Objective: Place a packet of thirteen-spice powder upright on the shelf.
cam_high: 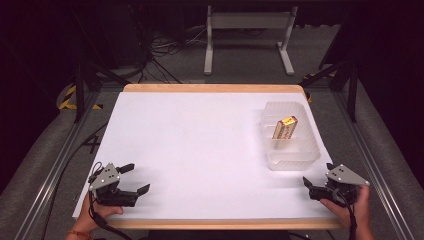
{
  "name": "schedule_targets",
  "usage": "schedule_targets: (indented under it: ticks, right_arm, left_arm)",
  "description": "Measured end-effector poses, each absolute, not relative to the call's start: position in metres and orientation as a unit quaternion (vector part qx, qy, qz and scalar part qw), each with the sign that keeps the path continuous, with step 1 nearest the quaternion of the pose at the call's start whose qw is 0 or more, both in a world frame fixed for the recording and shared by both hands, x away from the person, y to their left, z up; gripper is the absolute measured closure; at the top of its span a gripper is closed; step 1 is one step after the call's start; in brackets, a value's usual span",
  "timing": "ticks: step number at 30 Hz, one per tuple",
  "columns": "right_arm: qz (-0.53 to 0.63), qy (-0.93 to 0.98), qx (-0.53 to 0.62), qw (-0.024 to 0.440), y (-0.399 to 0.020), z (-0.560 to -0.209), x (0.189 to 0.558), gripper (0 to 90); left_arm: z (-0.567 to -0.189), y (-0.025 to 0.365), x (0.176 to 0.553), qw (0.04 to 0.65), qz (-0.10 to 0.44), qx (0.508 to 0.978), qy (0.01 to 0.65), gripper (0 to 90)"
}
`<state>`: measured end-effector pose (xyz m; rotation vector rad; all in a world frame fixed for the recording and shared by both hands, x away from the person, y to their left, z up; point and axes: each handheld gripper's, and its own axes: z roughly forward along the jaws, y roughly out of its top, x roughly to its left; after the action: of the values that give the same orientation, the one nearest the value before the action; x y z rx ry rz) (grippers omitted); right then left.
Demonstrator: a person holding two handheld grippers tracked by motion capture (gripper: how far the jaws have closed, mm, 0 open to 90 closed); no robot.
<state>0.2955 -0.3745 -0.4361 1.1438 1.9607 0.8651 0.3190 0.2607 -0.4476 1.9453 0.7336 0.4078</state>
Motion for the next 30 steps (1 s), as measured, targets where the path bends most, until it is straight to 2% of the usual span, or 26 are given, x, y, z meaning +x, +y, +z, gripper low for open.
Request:
schedule_targets:
  ticks: [30]
  right_arm:
    - [0.33, 0.76, 0.435, 0.352, -0.3703, -0.436, 0.2939, 8.6]
  left_arm:
    - [-0.447, 0.2592, 0.3212, 0.49, 0.168, 0.801, 0.301, 9.0]
